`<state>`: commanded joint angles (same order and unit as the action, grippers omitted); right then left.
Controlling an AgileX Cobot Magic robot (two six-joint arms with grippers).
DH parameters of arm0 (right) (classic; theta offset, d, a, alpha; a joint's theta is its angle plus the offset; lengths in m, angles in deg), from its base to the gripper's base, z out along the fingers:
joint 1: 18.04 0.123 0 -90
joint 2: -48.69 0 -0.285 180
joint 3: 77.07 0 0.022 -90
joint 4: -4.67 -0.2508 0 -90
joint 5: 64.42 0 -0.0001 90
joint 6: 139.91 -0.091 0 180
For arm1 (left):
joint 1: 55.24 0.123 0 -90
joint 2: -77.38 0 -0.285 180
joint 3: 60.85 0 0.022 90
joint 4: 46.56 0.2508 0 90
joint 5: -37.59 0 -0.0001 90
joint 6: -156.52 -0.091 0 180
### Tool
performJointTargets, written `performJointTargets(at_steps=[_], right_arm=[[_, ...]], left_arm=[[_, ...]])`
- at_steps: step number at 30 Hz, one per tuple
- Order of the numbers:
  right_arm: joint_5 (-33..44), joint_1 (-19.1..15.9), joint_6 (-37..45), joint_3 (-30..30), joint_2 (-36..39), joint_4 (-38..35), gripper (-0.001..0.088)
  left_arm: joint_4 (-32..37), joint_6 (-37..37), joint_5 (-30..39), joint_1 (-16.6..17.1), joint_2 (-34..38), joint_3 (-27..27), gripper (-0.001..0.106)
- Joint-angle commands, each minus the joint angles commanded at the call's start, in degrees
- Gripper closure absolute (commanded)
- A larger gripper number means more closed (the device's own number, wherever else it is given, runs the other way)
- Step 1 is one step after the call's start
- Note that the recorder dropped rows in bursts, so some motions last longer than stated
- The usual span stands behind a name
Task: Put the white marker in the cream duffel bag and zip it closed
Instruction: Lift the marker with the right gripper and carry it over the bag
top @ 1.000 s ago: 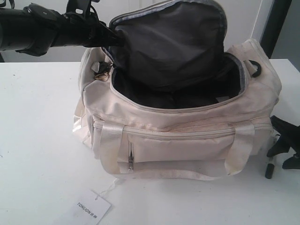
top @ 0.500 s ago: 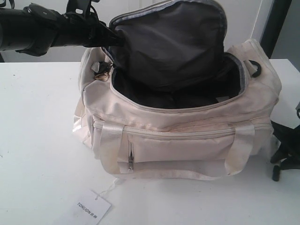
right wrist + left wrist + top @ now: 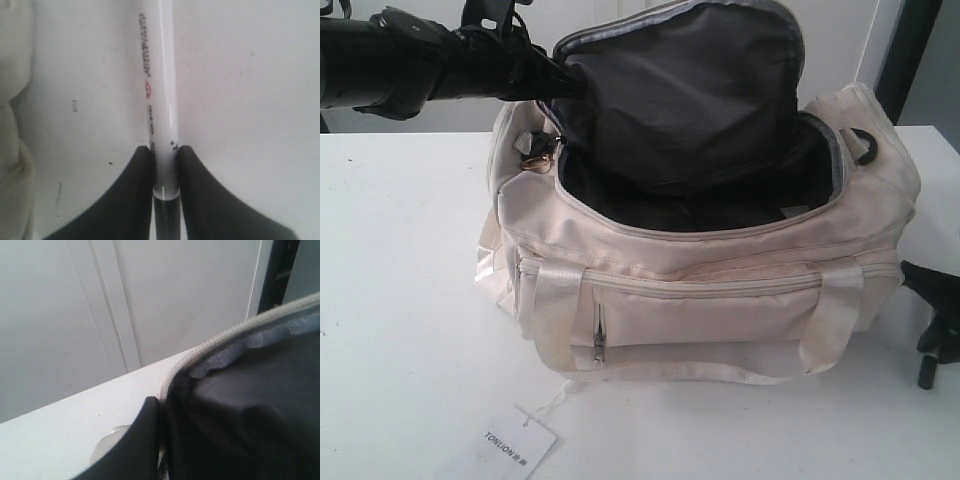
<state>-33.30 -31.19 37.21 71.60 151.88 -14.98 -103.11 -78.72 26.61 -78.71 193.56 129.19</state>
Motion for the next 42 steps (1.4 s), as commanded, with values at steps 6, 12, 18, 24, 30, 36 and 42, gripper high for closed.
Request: performJointTargets(at_steps=[6, 12, 18, 24, 30, 36, 42], right_arm=[[0.36, 0.0, 0.0, 0.0, -4.54, 0.25, 0.0868], [-0.47, 0.0, 0.0, -0.1, -8.66, 1.32, 0.0868], [-3.81, 0.0, 0.0, -1.94, -12.36, 1.47, 0.0868], [-5.94, 0.0, 0.0, -3.32, -16.13, 1.47, 0.0868], [-6.21, 0.0, 0.92, -3.32, -18.32, 1.47, 0.0868], [-7.07, 0.0, 2.87, -3.32, -19.98, 1.47, 0.0868], [-7.93, 0.12, 3.49, -3.32, -21.74, 1.47, 0.0868]], left_arm=[[0.0, 0.0, 0.0, 0.0, 0.0, 0.0, 0.105], [0.0, 0.0, 0.0, 0.0, 0.0, 0.0, 0.105], [0.0, 0.0, 0.0, 0.0, 0.0, 0.0, 0.105], [0.0, 0.0, 0.0, 0.0, 0.0, 0.0, 0.105], [0.0, 0.0, 0.0, 0.0, 0.0, 0.0, 0.105], [0.0, 0.0, 0.11, 0.0, 0.0, 0.0, 0.105], [0.0, 0.0, 0.11, 0.0, 0.0, 0.0, 0.105]])
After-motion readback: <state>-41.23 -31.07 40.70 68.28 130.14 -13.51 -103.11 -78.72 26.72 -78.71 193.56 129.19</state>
